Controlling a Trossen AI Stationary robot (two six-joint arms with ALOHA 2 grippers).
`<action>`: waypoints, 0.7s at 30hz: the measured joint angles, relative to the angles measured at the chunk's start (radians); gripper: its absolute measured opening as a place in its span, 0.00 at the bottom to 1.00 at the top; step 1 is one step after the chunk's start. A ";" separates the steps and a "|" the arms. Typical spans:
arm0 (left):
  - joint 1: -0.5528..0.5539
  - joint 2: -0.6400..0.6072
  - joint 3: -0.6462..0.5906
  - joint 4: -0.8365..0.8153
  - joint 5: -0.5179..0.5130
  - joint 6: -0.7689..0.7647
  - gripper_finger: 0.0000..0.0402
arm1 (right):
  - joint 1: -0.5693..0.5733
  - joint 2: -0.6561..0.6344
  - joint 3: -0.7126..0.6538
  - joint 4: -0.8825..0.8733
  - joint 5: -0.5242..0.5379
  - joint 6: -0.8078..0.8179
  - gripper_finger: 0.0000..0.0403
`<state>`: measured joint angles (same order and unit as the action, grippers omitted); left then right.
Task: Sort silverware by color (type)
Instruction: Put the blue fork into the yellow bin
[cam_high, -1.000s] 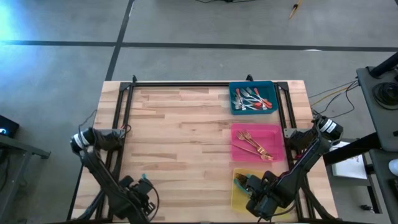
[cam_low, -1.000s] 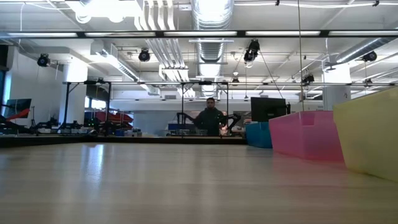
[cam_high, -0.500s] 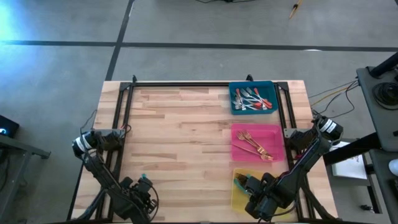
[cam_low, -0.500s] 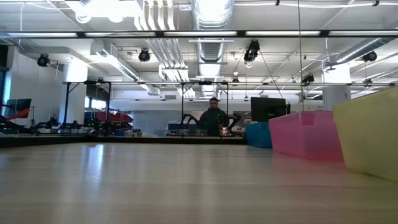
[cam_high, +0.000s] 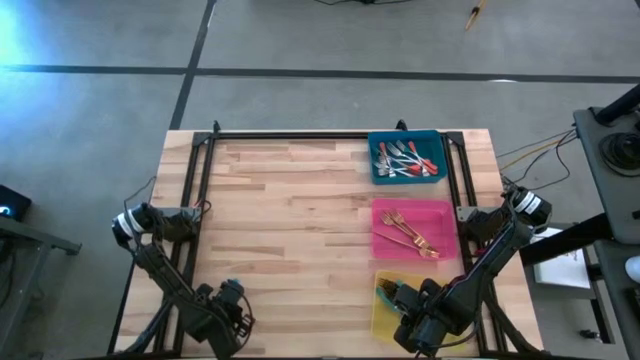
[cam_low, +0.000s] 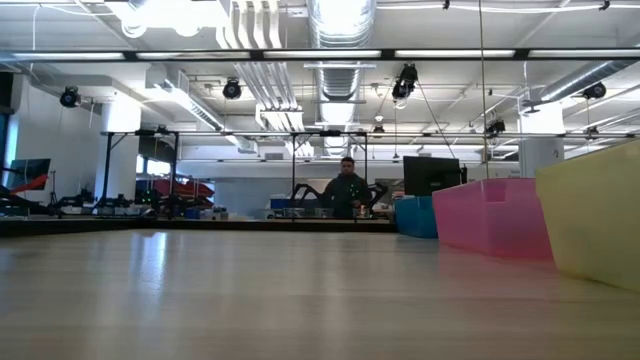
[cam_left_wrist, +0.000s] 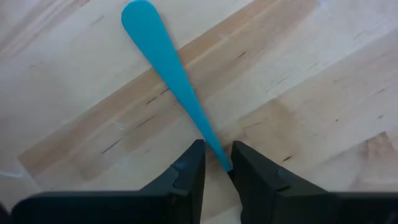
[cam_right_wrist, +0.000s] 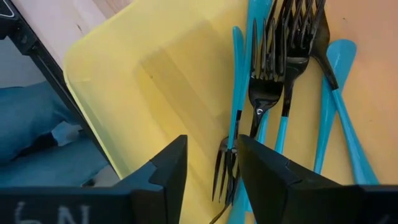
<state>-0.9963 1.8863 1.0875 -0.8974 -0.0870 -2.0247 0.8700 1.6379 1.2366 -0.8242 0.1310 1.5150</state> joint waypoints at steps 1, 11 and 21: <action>0.000 -0.001 -0.003 0.003 0.004 0.000 0.16 | 0.000 0.000 0.000 0.000 0.000 0.000 0.33; 0.039 0.001 0.003 0.023 0.026 0.142 0.01 | 0.000 0.000 0.000 0.004 0.000 0.000 0.33; 0.126 -0.108 -0.012 0.013 -0.096 0.344 0.00 | 0.000 0.000 0.000 0.015 0.001 -0.053 0.31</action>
<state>-0.8706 1.7784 1.0750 -0.8843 -0.1831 -1.6809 0.8700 1.6379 1.2366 -0.8095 0.1322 1.4623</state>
